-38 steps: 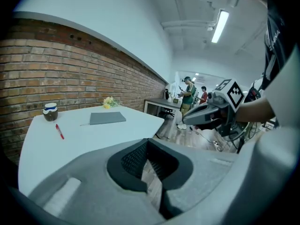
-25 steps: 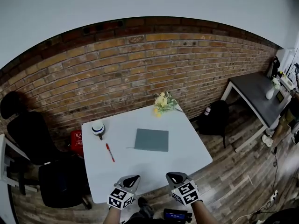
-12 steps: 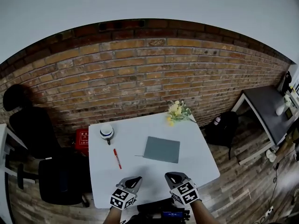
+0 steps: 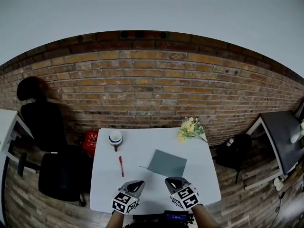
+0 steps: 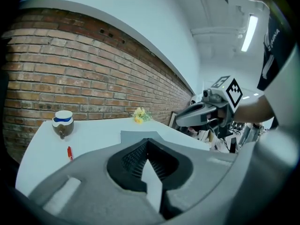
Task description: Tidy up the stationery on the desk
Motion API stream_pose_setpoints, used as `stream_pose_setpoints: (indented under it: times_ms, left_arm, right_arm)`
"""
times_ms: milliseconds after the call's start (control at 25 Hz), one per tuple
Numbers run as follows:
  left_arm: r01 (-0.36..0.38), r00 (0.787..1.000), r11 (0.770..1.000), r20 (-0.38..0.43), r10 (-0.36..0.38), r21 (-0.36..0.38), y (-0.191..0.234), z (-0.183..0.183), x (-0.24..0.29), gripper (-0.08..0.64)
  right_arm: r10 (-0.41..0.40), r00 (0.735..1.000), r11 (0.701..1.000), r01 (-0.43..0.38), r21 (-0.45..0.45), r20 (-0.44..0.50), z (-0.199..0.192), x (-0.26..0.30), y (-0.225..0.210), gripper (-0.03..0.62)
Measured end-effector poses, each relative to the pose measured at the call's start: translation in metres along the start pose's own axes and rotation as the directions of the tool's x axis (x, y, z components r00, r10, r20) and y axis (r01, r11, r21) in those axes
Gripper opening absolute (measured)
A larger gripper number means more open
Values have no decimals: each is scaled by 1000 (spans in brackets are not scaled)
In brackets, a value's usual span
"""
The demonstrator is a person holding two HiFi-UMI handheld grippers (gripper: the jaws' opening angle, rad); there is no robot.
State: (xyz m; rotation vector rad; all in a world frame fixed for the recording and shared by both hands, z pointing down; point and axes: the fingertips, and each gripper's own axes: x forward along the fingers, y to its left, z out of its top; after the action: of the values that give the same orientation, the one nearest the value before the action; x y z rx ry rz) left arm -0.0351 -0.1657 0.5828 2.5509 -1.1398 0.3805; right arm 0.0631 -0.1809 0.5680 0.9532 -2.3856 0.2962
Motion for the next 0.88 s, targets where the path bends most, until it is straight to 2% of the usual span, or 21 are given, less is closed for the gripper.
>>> stream_pose_setpoints:
  times_ms: [400,880]
  left_arm:
    - [-26,1000,999,9,26,24,-7,18,21,6]
    - [-36,999,999,-1,36,29,-5,17,19,6]
  right_arm:
    - [20,999,1000,-20,-22,25,6,0,-30,9]
    - [19,999,1000,-19,-8,46,8,-1,-30,9]
